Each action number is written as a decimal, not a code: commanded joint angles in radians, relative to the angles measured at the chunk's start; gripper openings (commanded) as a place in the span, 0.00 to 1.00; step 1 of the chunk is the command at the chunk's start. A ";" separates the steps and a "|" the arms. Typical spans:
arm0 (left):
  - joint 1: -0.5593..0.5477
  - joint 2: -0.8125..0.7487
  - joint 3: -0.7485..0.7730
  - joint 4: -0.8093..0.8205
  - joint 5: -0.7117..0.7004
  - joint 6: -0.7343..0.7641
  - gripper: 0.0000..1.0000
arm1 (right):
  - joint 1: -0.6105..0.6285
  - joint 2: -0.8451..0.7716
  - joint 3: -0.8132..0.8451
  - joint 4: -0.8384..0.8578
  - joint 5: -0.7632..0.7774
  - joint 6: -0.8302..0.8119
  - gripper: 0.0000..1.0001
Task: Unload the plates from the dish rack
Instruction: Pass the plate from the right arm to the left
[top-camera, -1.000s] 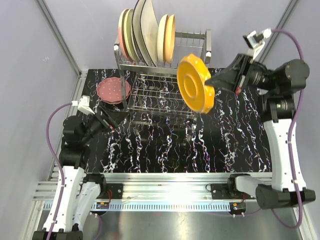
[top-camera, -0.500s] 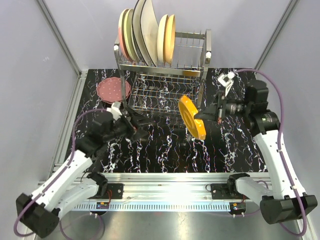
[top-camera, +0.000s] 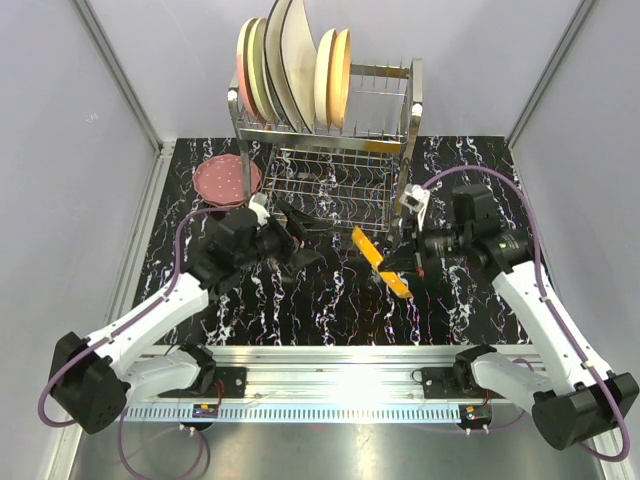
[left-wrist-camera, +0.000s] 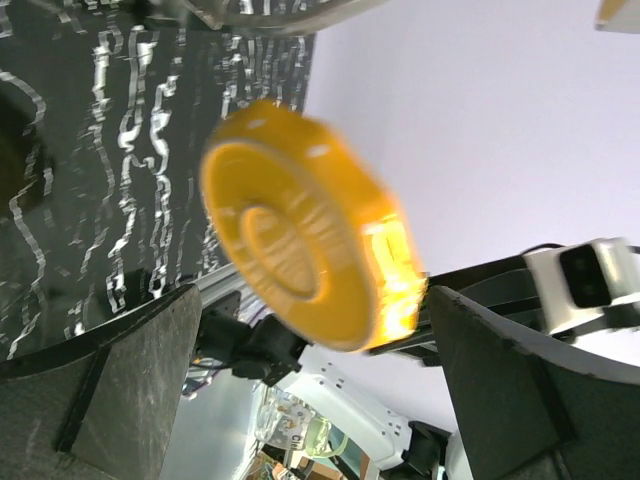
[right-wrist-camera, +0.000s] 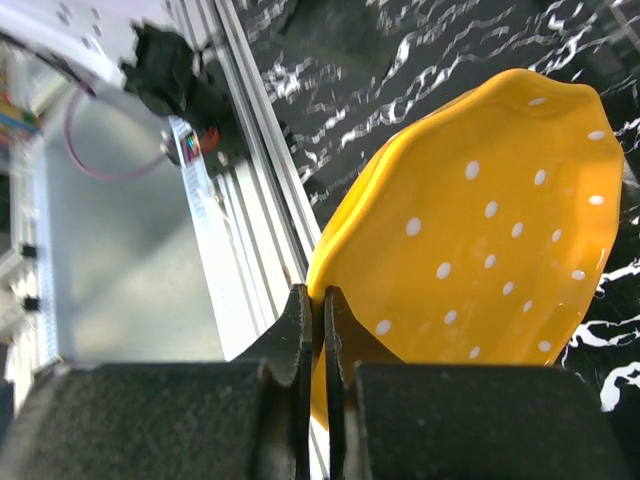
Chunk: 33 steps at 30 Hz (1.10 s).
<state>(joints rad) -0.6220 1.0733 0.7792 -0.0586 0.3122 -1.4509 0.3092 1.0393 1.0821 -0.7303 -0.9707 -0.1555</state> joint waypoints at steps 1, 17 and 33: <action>-0.018 0.030 0.043 0.095 -0.006 -0.016 0.99 | 0.063 -0.027 0.013 0.060 0.032 -0.139 0.00; -0.099 0.223 0.066 0.105 0.073 0.035 0.99 | 0.367 0.125 0.107 -0.034 0.364 -0.398 0.00; -0.133 0.355 0.018 0.266 0.152 0.126 0.46 | 0.499 0.251 0.197 -0.086 0.492 -0.489 0.00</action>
<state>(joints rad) -0.7479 1.4067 0.7902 0.0704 0.4019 -1.3727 0.7773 1.2915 1.2102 -0.8787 -0.4770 -0.5861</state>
